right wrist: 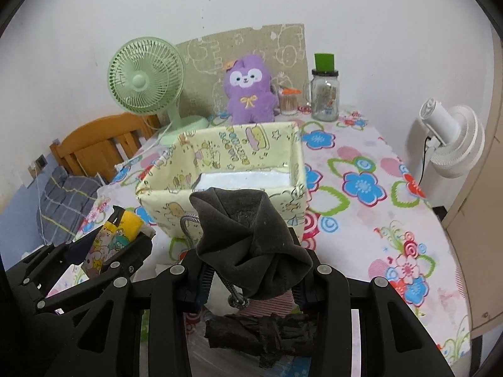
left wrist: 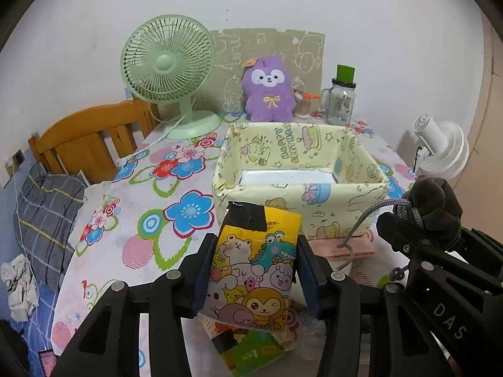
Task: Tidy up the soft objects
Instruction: 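Carry the sock and snack bag over the fabric box with both tools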
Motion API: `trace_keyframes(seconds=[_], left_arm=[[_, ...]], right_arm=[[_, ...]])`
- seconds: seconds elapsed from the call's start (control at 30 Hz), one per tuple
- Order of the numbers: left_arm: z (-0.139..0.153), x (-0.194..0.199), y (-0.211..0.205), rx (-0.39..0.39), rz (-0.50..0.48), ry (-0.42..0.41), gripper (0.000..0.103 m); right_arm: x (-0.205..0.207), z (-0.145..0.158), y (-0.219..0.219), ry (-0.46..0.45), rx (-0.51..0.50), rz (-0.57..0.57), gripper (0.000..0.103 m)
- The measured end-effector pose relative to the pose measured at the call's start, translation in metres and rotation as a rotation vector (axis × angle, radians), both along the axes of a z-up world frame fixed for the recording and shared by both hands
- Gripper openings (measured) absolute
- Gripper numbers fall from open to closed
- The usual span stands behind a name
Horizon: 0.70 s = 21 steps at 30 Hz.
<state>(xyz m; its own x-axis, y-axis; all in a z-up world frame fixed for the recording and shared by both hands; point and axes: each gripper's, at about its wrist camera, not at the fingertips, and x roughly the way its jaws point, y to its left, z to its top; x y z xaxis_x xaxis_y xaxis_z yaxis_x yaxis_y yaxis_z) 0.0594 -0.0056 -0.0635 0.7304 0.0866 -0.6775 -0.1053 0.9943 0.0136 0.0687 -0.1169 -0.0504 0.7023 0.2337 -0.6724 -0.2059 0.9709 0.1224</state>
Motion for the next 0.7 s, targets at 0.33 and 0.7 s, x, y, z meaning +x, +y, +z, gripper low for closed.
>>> trace_keyframes(seconds=[0.33,0.7], left_arm=[[0.025,-0.003,-0.012,0.002,-0.024,-0.055,0.051],[0.038,0.000,-0.020,-0.010,-0.068,-0.072,0.051]], right_arm=[[-0.006,0.030,-0.013,-0.072,0.005,0.000,0.044],[-0.011,0.049,-0.013,-0.119,0.009,0.006,0.044]])
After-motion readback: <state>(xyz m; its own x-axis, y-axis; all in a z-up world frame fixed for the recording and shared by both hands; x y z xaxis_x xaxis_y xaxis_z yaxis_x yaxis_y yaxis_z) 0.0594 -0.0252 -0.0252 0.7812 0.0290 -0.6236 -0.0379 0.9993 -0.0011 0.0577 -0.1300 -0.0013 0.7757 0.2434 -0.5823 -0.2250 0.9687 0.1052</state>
